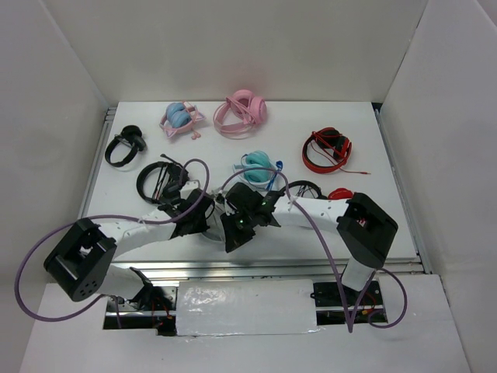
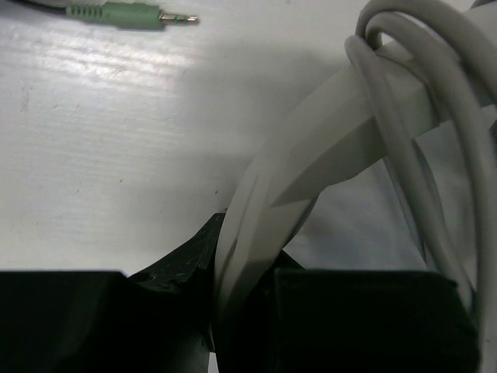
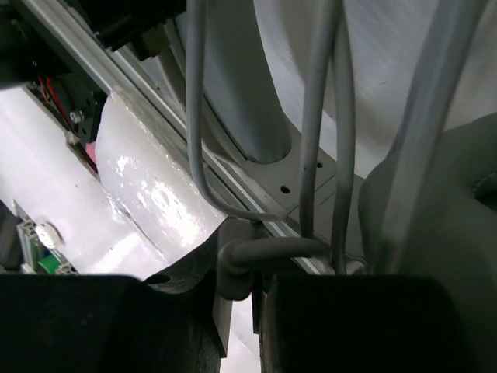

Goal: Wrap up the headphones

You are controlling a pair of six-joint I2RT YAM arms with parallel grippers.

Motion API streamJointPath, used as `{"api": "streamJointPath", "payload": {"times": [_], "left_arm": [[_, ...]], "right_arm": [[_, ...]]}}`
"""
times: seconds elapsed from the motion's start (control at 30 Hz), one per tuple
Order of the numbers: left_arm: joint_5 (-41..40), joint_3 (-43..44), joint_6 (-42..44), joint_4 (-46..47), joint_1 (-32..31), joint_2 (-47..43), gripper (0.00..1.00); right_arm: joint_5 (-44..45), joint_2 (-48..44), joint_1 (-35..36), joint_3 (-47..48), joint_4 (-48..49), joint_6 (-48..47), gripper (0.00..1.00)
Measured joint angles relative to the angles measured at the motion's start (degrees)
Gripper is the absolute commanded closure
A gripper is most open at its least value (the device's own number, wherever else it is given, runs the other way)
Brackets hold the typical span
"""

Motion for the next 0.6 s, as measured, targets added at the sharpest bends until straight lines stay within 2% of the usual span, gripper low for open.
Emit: {"api": "streamJointPath", "payload": {"times": [0.17,0.2,0.23,0.33,0.53,0.6], "left_arm": [[1.0,1.8,0.3,0.7,0.7,2.8,1.0],[1.2,1.9,0.3,0.7,0.8,2.9,0.97],[1.2,2.1,0.4,0.6,0.9,3.0,0.88],[1.6,2.5,1.0,0.0,0.9,3.2,0.7],[3.4,3.0,2.2,-2.0,0.8,2.6,0.46],[3.8,3.0,2.6,-4.1,0.7,1.5,0.41]], "right_arm": [[0.1,1.8,-1.2,2.4,-0.8,1.7,0.72],[0.5,1.8,-1.2,2.8,-1.0,1.9,0.7],[0.7,1.8,-1.2,3.1,-1.2,2.1,0.67],[2.0,1.8,-1.3,3.5,-1.2,2.7,0.55],[3.9,1.8,-1.6,3.5,-0.4,3.1,0.53],[4.5,1.5,-1.6,3.4,0.0,3.2,0.53]]}}
